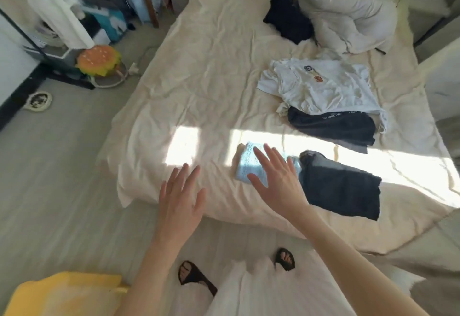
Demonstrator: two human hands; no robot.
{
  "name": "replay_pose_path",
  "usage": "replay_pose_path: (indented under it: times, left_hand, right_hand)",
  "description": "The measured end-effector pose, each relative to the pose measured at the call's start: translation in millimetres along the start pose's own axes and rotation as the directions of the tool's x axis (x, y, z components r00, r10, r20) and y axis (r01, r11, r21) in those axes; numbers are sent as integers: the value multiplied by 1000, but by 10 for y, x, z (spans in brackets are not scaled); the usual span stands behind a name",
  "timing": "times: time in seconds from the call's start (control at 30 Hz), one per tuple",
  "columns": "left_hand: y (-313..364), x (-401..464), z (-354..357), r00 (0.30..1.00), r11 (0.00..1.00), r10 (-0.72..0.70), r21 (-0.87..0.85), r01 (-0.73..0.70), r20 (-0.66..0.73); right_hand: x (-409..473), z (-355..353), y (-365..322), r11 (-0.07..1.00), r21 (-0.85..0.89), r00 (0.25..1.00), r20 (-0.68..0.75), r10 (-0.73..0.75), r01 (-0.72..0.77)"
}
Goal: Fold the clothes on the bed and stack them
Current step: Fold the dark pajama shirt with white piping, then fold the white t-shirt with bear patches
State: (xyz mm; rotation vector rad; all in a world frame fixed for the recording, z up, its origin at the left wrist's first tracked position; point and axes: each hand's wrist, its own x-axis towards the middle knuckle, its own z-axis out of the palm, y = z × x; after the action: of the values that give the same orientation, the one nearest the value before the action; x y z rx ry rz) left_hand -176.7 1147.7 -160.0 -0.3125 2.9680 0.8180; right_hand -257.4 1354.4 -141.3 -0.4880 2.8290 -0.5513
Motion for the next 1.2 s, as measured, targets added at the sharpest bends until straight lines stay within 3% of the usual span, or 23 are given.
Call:
replay_pose_path:
  times: [0.27, 0.43, 0.67, 0.83, 1.07, 1.2]
  left_hand:
    - [-1473, 446, -1110, 999, 996, 8, 91, -13, 52]
    - [-2130, 975, -1653, 993, 984, 70, 154, -84, 92]
    - [-3102, 2002, -2466, 995, 995, 33, 94, -42, 98]
    - [-3837, 2593, -3198, 989, 985, 0, 173, -25, 145]
    - [-4469, 4162, -3922, 959, 934, 273, 220, -283, 76]
    - [-4733, 4919, -3953, 908, 893, 369, 195, -406, 200]
  right_hand:
    - [563, 424, -1364, 996, 74, 998, -28, 59, -57]
    - [1286, 629, -1986, 991, 88, 989, -93, 114, -106]
    - [2551, 1136, -3071, 971, 179, 979, -99, 177, -158]
    - [3356, 1124, -3906, 965, 231, 979, -125, 158, -126]
    - [4611, 930, -4609, 980, 149, 949, -266, 166, -130]
    - [5076, 968, -4830, 939, 191, 886, -319, 336, -287]
